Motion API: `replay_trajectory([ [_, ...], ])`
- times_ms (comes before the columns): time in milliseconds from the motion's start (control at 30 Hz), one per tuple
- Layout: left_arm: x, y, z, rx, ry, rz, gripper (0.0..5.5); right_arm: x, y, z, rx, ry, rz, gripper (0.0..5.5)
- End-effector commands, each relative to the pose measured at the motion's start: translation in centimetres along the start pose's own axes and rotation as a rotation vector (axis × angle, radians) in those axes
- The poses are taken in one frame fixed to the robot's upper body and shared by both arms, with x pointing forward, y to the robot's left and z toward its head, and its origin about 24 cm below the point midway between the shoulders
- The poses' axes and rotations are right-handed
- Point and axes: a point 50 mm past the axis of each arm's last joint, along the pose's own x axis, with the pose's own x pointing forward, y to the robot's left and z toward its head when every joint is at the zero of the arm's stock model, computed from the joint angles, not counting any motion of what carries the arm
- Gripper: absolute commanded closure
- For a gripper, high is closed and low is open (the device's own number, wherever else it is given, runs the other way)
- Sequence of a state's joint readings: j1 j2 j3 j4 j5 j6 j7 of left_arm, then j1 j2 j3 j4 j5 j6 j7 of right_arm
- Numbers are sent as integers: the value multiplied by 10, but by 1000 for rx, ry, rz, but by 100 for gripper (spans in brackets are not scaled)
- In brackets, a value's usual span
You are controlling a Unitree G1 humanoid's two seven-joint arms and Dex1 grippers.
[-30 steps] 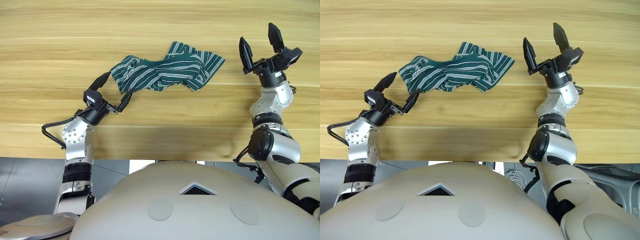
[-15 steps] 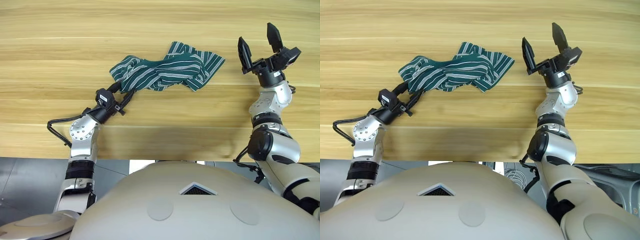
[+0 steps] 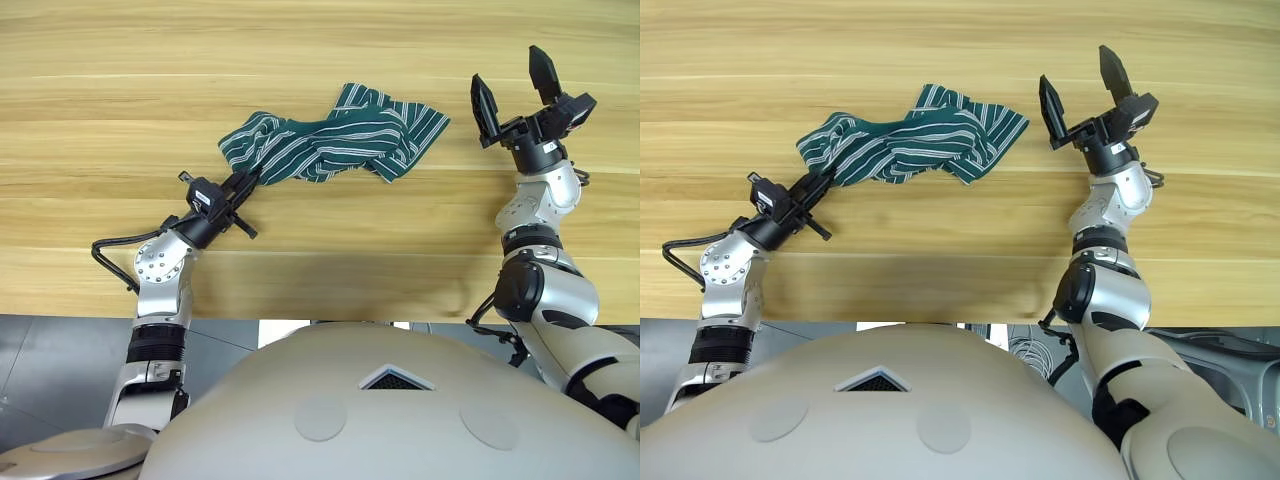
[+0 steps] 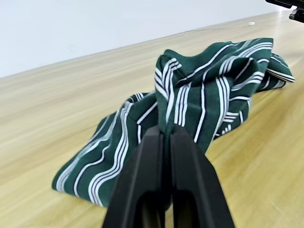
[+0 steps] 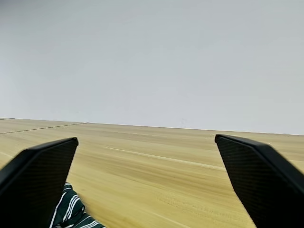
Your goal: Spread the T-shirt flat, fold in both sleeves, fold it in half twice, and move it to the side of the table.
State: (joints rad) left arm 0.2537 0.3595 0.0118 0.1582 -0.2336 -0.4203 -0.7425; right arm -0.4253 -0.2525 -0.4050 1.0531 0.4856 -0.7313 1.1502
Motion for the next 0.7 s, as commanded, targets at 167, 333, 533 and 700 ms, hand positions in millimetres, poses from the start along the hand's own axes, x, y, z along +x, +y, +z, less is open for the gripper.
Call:
replay_trajectory([
  [167, 7, 26, 61, 87, -217, 38, 548, 8, 5, -3, -3, 5, 11, 10],
  [333, 2, 34, 120, 101, -384, 20, 548, 0, 16, -6, -5, 30, 161, 10],
  [533, -29, 29, 139, 38, -441, 50, 548, -9, 33, -10, 40, 56, 372, 10],
  [700, -37, 32, 135, 39, -404, 83, 548, -12, 49, -12, 73, 71, 528, 10],
])
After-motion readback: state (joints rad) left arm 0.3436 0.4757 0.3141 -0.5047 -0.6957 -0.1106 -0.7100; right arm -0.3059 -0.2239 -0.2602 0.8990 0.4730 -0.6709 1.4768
